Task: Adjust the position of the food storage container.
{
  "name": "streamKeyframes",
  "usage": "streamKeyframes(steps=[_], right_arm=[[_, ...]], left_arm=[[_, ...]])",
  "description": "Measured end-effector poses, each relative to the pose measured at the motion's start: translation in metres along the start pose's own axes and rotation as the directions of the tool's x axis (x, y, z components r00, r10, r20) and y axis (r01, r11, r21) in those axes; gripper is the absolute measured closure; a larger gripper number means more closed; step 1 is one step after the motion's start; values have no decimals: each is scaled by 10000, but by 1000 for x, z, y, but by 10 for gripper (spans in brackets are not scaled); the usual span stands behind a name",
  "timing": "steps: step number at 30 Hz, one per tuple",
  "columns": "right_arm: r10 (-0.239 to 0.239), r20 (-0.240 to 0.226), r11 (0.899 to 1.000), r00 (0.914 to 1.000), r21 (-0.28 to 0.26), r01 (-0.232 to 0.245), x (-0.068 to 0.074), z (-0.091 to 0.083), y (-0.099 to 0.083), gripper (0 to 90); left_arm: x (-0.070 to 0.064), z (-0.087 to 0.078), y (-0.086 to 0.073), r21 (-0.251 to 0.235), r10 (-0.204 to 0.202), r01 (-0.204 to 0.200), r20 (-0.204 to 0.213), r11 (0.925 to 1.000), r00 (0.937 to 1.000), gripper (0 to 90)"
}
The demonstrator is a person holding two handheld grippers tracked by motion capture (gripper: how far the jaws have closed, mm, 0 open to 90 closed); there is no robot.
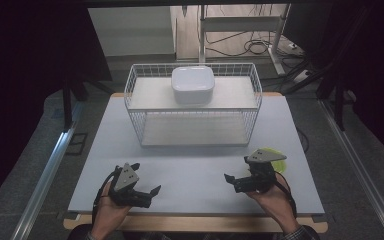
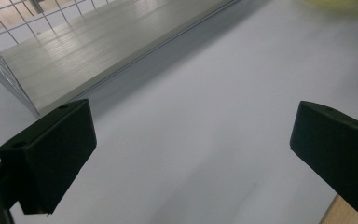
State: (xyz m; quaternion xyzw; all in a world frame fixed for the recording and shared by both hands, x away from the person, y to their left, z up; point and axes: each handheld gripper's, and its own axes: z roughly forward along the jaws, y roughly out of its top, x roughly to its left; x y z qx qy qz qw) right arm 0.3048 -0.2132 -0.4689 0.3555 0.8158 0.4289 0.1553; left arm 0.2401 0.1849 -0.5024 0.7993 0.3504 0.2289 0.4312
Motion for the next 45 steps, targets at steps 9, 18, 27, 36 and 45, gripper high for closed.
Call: streamKeyframes(steps=[9, 18, 27, 36, 45], right_arm=[[957, 1473, 9949, 9844, -455, -899, -45, -37, -1, 553], [1408, 2163, 9900, 9661, -380, -1357, -76, -58, -10, 895], [1968, 2701, 9802, 9425, -329, -1952, -100, -64, -21, 898], [2247, 3254, 9701, 9185, 139, -2423, -120, -61, -36, 897], [2112, 3182, 9690, 9242, 558, -2407, -116, -52, -37, 897]], left_arm=[[-1, 2, 0, 35, 8, -9, 84, 10000, 10000, 1], [0, 3, -2, -32, -99, 99, 165, 9999, 9998, 5], [-1, 5, -3, 18, 8, -8, 182, 10000, 9998, 7], [0, 6, -3, 40, -78, 77, 265, 10000, 9996, 8], [-2, 8, -3, 133, -7, 3, 330, 9999, 9995, 8]])
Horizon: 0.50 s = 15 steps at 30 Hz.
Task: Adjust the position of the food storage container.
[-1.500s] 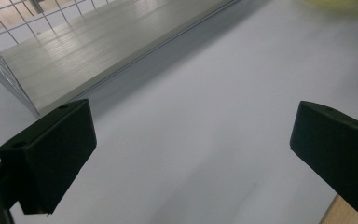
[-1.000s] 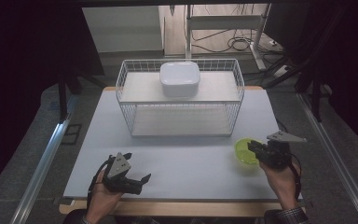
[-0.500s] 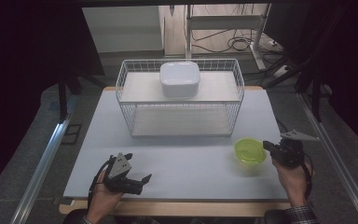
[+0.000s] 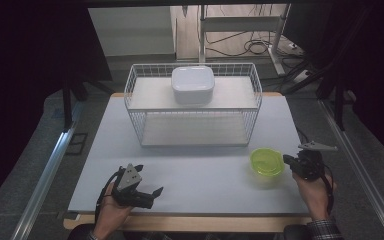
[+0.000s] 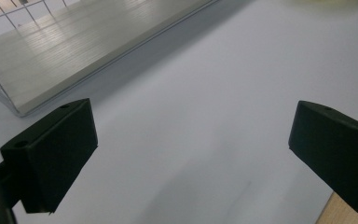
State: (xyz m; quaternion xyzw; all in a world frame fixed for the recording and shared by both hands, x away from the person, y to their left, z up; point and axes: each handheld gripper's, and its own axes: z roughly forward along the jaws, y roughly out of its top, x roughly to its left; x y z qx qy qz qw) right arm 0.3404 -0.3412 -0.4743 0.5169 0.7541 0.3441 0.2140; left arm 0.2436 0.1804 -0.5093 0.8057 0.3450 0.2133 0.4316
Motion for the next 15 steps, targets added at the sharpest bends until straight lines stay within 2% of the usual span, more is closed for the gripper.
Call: streamKeyframes(steps=[5, 7, 15], right_arm=[[109, -322, 9999, 9994, 84, -106, 5, 4, 0, 896], [227, -588, 9996, 9980, 184, -217, 10, 8, 0, 896], [-62, -1156, 9994, 9933, 336, 101, 33, 17, 3, 896]], left_arm=[[-1, 1, 0, -8, -7, 7, 38, 10000, 10000, 8], [-1, 1, 0, -2, -4, 4, 61, 10000, 10000, 8], [-3, 3, 1, 38, 31, -31, 148, 10000, 9999, 8]])
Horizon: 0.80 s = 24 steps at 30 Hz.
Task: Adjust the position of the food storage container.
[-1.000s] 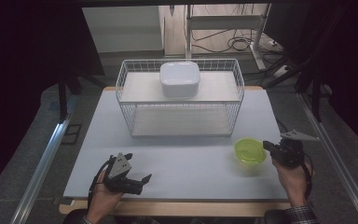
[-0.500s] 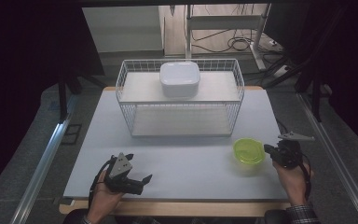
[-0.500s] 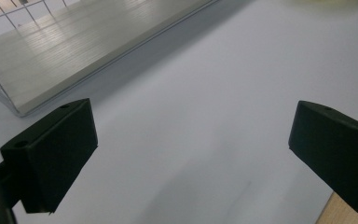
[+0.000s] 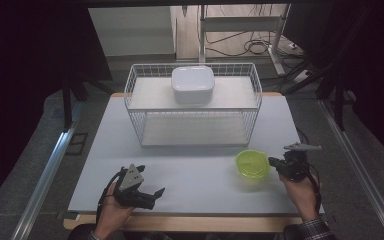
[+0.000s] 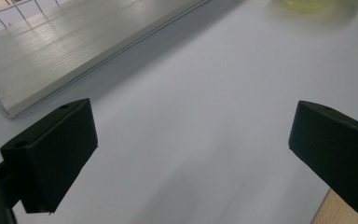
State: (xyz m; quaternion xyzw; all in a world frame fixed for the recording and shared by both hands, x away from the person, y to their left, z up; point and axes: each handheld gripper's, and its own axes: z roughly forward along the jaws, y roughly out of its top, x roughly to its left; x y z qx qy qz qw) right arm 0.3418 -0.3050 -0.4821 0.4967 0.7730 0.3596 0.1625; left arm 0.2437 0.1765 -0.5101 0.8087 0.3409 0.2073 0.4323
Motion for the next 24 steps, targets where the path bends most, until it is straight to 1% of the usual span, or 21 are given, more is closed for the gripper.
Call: streamKeyframes(steps=[3, 5, 6, 8, 9, 10, 12, 13, 14, 15, 16, 17, 21, 24], right_arm=[[-176, -373, 9998, 9991, 56, 178, 12, 6, 2, 896], [-207, -439, 9998, 9988, 75, 210, 14, 7, 3, 896], [-154, -658, 9998, 9977, 121, 163, 19, 9, 3, 896], [-91, -902, 9998, 9959, 156, 106, 25, 13, 4, 896], [-142, -1017, 9997, 9947, 170, 160, 27, 14, 5, 896], [-142, -1017, 9997, 9947, 170, 160, 27, 14, 5, 896], [-235, -1293, 9994, 9913, 221, 266, 36, 18, 6, 895], [-235, -1293, 9994, 9913, 221, 266, 36, 18, 6, 895], [-254, -1575, 9991, 9872, 282, 302, 43, 21, 7, 895], [-323, -1653, 9989, 9857, 288, 375, 46, 22, 7, 895], [-323, -1653, 9989, 9857, 288, 375, 46, 22, 7, 895], [-480, -1734, 9980, 9837, 326, 545, 52, 24, 8, 894], [-618, -1776, 9972, 9822, 315, 684, 57, 26, 8, 889], [-600, -1458, 9976, 9875, 254, 644, 54, 24, 6, 887]], left_arm=[[0, 0, 0, -6, 14, -14, 20, 10000, 10000, 8], [0, 0, 0, 0, 6, -6, 34, 10000, 10000, 8], [0, 0, 0, 6, 5, -5, 39, 10000, 10000, 8], [-1, 1, 0, 20, 8, -8, 59, 10000, 10000, 8], [-1, 1, 0, 20, 8, -8, 59, 10000, 10000, 8], [-1, 1, 0, 22, 12, -12, 64, 10000, 10000, 8], [-1, 1, 0, 35, 12, -13, 78, 10000, 10000, 8], [-1, 1, 0, 35, 12, -13, 78, 10000, 10000, 8], [-1, 2, 0, 41, 16, -16, 96, 10000, 10000, 8], [-1, 2, 0, 40, 15, -15, 106, 10000, 9999, 8], [-1, 2, 0, 40, 15, -15, 106, 10000, 9999, 8], [-2, 2, 0, 50, 28, -28, 121, 10000, 9999, 8], [-2, 2, 0, 64, 1, -2, 140, 10000, 9999, 8], [-1, 2, 0, 51, -22, 21, 121, 10000, 9999, 8]])
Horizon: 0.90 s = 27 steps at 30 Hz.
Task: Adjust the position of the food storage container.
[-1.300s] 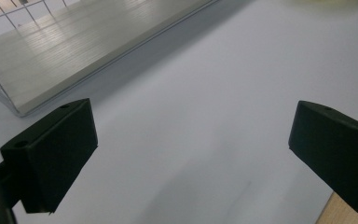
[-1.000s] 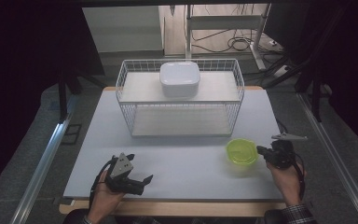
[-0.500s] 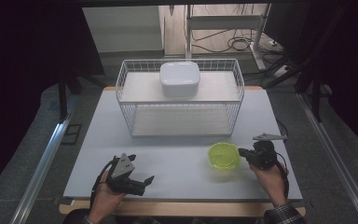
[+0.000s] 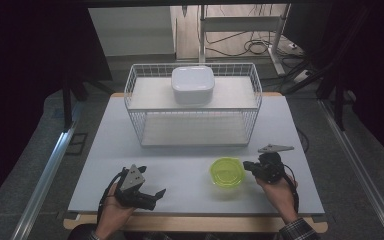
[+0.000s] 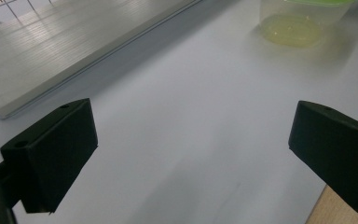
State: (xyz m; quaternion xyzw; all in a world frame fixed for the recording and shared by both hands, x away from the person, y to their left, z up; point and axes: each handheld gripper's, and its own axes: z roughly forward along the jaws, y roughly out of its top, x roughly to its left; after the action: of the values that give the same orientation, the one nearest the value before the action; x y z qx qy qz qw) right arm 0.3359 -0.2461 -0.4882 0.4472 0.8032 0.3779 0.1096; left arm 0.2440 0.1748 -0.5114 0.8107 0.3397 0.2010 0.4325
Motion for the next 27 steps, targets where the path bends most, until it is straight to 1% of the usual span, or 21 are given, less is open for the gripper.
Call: streamKeyframes(steps=[3, 8, 12, 14, 16, 17, 19, 21, 22, 25, 27], right_arm=[[108, 59, 9999, 9999, -52, -108, -1, -6, -5, 888], [90, 3, 9996, 10000, 280, -90, 5, -11, -18, 888], [-18, -309, 9976, 9995, 691, 39, 13, -6, -23, 886], [-114, -507, 9969, 9986, 770, 153, 19, -4, -25, 885], [-181, -481, 9965, 9987, 807, 219, 21, -3, -25, 885], [-219, -555, 9961, 9982, 841, 265, 24, -1, -25, 885], [-236, -596, 9961, 9979, 833, 285, 25, 0, -25, 884], [-304, -680, 9955, 9972, 880, 363, 26, 3, -24, 883], [-297, -800, 9950, 9964, 928, 371, 29, 7, -22, 883], [-318, -992, 9951, 9946, 901, 408, 32, 12, -18, 882], [-317, -1043, 9951, 9940, 903, 412, 34, 14, -17, 882]], left_arm=[[0, 1, 0, 22, -12, 12, -58, 10000, 10000, 8], [0, 1, 0, 45, 31, -31, -99, 10000, 9999, 8], [-1, 1, 0, 70, 22, -21, -98, 10000, 9999, 8], [-1, 1, 0, 83, 12, -11, -102, 10000, 9999, 8], [-1, 1, 0, 73, 11, -11, -91, 10000, 10000, 8], [-1, 2, 0, 69, 16, -15, -91, 10000, 10000, 8], [-3, 2, 0, 91, 12, -12, -60, 10000, 10000, 8], [-3, 3, 0, 114, 44, -44, -26, 9999, 10000, 8], [-4, 4, 0, 138, 52, -51, -32, 9999, 10000, 8], [-4, 4, 0, 155, 64, -63, -51, 9999, 10000, 8], [-4, 4, 0, 158, 62, -61, -65, 9999, 10000, 8]])
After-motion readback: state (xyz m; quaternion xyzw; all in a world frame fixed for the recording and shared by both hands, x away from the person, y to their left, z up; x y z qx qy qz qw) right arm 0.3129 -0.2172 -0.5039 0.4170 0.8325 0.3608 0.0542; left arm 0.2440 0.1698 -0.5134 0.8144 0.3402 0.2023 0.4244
